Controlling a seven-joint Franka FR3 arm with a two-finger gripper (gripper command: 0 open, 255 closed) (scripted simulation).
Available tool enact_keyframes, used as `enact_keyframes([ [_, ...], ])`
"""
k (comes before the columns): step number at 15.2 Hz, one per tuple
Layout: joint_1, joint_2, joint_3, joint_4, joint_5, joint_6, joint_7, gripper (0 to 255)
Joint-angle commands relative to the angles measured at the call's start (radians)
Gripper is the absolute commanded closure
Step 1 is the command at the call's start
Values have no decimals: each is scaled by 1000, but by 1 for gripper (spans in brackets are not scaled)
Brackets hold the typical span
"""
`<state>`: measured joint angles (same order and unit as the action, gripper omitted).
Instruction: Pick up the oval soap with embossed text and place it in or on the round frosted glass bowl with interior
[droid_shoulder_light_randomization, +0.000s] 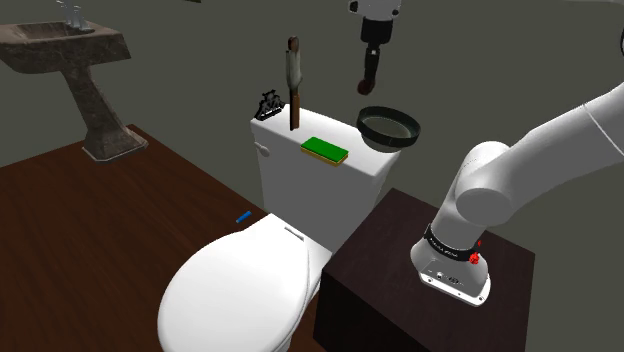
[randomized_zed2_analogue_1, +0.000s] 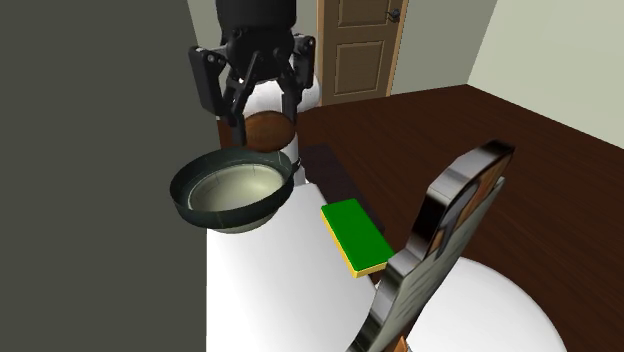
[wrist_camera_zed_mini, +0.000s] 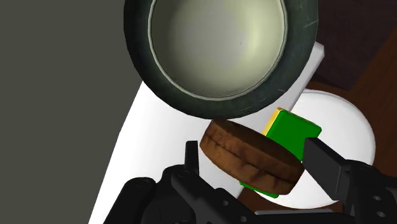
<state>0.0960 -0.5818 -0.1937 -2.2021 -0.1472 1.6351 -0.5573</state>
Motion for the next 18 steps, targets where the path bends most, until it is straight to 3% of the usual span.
enact_keyframes([
  [1, -18, -64, -21, -39, -22, -22, -32, 255],
  [5, -59, -180, -69, -93, -73, -74, -103, 255],
  [18, -72, -211, -96, -285, -100, 87, -90, 255],
])
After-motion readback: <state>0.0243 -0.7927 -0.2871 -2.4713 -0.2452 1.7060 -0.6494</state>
